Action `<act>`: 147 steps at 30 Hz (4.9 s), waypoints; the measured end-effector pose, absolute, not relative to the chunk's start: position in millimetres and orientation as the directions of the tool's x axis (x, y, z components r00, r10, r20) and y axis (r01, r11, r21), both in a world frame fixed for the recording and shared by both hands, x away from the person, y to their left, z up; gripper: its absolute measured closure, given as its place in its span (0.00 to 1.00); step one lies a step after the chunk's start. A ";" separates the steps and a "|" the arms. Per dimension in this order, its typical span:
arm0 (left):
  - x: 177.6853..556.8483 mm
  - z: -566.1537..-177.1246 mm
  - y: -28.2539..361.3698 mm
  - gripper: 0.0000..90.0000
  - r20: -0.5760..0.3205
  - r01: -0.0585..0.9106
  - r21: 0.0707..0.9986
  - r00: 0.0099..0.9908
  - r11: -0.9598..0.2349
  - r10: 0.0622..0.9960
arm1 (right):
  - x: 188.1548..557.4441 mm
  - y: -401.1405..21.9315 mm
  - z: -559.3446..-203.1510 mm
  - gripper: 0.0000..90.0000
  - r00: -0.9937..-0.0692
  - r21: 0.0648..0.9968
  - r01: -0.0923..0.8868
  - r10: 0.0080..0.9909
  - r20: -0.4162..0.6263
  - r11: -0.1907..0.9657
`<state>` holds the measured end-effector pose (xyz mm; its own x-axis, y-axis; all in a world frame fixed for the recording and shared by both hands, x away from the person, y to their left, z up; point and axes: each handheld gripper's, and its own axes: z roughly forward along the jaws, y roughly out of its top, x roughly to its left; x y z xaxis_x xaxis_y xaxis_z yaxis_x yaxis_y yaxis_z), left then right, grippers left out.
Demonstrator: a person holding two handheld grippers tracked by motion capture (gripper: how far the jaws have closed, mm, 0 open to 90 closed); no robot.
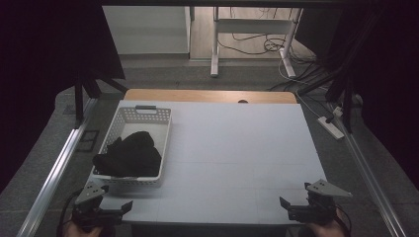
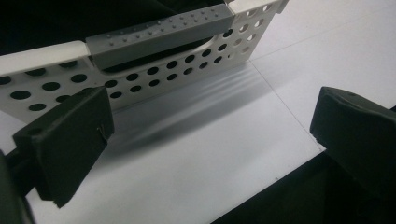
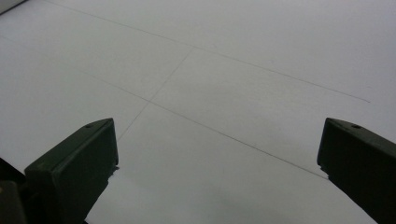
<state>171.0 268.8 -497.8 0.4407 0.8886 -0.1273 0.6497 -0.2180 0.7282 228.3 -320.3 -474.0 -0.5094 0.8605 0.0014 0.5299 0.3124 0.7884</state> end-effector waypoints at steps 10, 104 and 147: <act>171.2 -497.8 268.0 0.00 -0.123 0.648 0.726 0.453 -0.231 0.883 | 227.2 -321.3 -473.0 0.00 -0.514 0.800 0.521 0.858 0.016 0.297; 216.6 -469.9 296.8 0.00 -0.118 0.641 0.741 0.414 -0.197 0.903 | 231.9 -317.5 -475.6 0.00 -0.535 0.762 0.555 0.845 0.019 0.334; 289.8 -470.7 285.6 0.00 -0.121 0.701 0.630 0.513 -0.334 0.850 | 233.0 -316.2 -476.3 0.00 -0.538 0.750 0.563 0.843 0.015 0.346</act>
<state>289.8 285.6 -470.7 0.5134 0.8496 -0.1207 0.7010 -0.3341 0.6300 233.0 -316.2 -476.3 -0.5375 0.8431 0.0146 0.5632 0.3461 0.7504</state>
